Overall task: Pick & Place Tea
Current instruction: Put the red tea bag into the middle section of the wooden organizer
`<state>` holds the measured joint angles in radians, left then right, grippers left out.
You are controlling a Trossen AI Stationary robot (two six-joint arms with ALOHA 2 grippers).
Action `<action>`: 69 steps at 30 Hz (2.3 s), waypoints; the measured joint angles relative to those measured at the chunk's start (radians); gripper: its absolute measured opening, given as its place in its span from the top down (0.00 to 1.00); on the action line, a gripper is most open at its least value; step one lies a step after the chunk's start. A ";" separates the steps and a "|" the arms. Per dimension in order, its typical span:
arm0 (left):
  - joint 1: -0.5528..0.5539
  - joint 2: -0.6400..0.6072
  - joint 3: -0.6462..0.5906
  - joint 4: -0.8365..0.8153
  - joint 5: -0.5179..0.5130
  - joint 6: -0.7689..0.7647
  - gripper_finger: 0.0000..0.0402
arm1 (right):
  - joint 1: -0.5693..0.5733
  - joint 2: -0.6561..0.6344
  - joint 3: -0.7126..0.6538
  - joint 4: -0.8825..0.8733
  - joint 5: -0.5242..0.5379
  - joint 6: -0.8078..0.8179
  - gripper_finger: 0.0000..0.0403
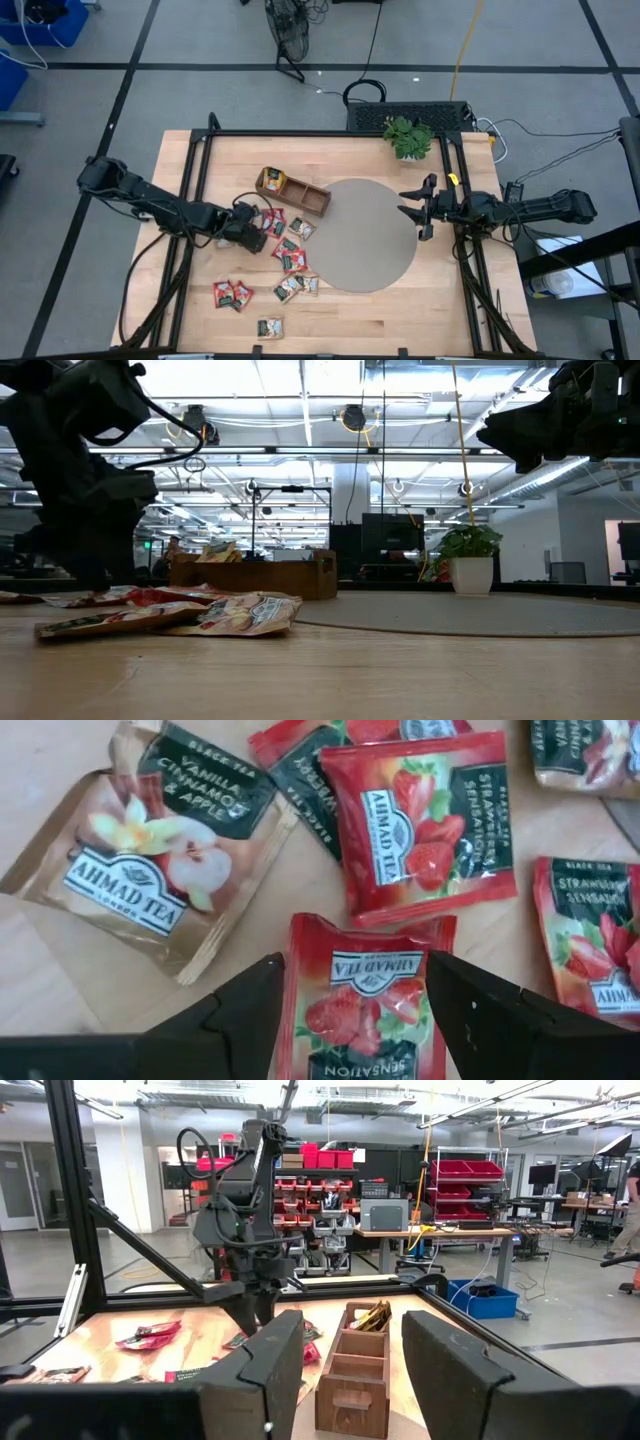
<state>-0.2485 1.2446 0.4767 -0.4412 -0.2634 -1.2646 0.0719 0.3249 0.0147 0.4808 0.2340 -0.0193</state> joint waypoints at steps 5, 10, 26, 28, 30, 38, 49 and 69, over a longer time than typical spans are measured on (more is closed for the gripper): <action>0.000 0.000 0.000 0.000 0.009 -0.004 0.39 | 0.000 0.000 0.000 0.000 0.000 0.000 0.61; -0.001 0.031 0.005 0.005 0.089 -0.005 0.39 | 0.000 0.000 0.000 0.000 0.000 0.000 0.61; -0.003 0.140 0.010 0.060 0.050 0.002 0.39 | 0.000 0.001 0.000 0.000 0.000 0.000 0.61; -0.006 0.141 0.010 0.058 0.051 0.010 0.40 | 0.000 0.001 0.000 0.000 0.000 0.000 0.61; -0.009 0.141 0.009 0.055 0.051 0.010 0.42 | 0.000 0.001 0.000 0.000 0.000 0.000 0.61; -0.008 0.136 0.004 0.034 0.035 0.005 0.75 | 0.000 0.001 0.000 0.000 0.000 0.000 0.61; -0.012 -0.024 0.012 0.067 0.073 0.088 0.99 | 0.000 0.001 0.000 0.003 0.000 0.000 0.61; 0.088 -0.086 0.196 0.206 -0.417 1.034 1.00 | 0.000 0.016 0.000 0.005 0.000 0.000 0.61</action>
<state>-0.1604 1.1587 0.6730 -0.2355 -0.6800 -0.2308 0.0718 0.3404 0.0149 0.4861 0.2340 -0.0193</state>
